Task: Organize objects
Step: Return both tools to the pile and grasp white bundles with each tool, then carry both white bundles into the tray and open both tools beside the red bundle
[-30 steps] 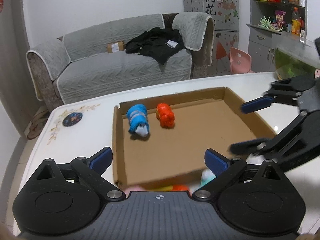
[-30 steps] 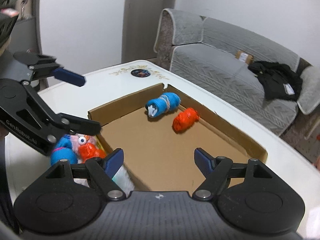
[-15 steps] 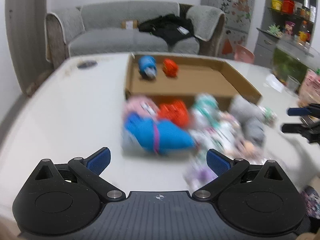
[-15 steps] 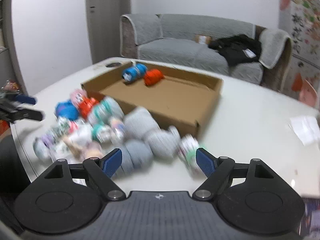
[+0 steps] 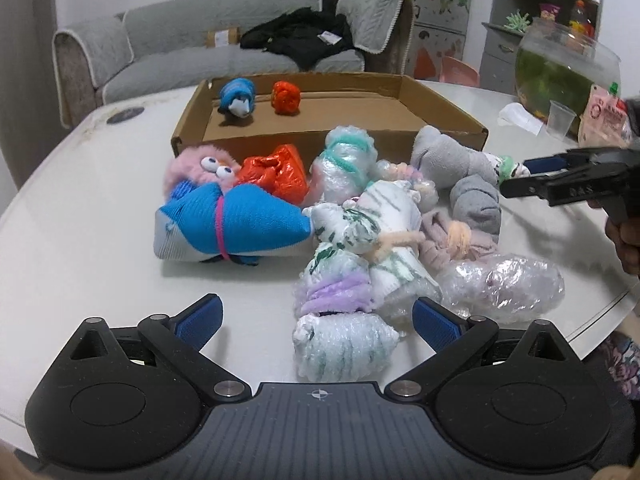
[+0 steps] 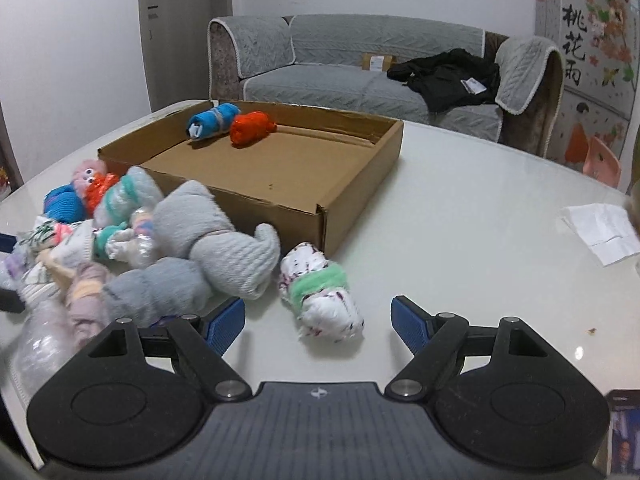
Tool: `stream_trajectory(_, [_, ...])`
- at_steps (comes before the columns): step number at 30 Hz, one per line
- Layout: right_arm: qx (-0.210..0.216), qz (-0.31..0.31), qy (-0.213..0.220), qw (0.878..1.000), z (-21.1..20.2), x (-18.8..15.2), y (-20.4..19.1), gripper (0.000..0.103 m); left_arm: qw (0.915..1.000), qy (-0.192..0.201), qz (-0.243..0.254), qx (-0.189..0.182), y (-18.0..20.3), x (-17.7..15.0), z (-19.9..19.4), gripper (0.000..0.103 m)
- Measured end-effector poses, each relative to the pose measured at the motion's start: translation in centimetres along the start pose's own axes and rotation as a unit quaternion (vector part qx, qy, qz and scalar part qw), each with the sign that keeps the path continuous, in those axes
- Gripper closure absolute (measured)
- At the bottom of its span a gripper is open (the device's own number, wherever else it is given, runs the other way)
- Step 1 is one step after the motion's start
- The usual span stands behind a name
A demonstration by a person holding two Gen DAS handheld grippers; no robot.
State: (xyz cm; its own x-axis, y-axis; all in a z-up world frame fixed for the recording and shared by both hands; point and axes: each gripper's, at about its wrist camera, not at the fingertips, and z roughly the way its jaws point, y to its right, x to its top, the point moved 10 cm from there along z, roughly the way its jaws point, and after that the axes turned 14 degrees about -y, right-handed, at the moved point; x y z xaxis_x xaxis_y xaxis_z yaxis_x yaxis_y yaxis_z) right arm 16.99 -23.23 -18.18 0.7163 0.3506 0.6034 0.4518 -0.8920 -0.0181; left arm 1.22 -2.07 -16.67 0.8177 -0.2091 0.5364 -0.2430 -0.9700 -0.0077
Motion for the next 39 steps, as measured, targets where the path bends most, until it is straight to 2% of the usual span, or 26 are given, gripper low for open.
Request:
stream_trajectory(3, [0.004,0.000,-0.001,1.000,0.6,0.0,-0.1,0.027,1.0000,-0.001,0.009,0.002,0.1,-0.2,0.0,0.005])
stream_trajectory(6, [0.008,-0.005,0.000,1.000,0.8,-0.1,-0.4,0.029,1.0000,-0.006,0.007,-0.002,-0.2,-0.6,0.5,0.014])
stream_trajectory(12, [0.011,-0.006,0.003,1.000,0.2,-0.3,-0.5,0.036,1.0000,-0.001,0.003,0.001,-1.0,-0.8,0.2,0.021])
stream_trajectory(15, [0.012,-0.003,0.005,1.000,0.1,-0.3,-0.5,0.048,1.0000,-0.001,-0.001,-0.005,-1.2,-0.9,-0.1,0.030])
stream_trajectory(17, [0.014,0.000,0.006,1.000,-0.2,-0.4,-0.4,0.061,1.0000,0.000,-0.001,-0.009,-1.1,-1.0,-0.3,0.038])
stream_trajectory(22, [0.015,0.014,0.009,1.000,-0.8,-0.8,0.0,0.074,0.9998,0.002,-0.004,-0.022,-0.9,-1.0,-0.6,0.050])
stream_trajectory(24, [0.016,0.020,0.009,1.000,-1.0,-0.9,0.2,0.077,0.9998,0.001,-0.003,-0.021,-0.8,-1.0,-0.6,0.051])
stream_trajectory(32, [0.011,0.038,0.022,0.999,-2.0,-1.0,1.0,0.077,0.9999,0.006,-0.011,-0.009,-2.1,-0.9,-1.8,0.052])
stream_trajectory(39, [-0.001,0.042,0.042,0.998,-4.3,-0.3,1.9,0.077,0.9996,0.022,-0.011,0.016,-4.2,0.2,-3.9,0.052])
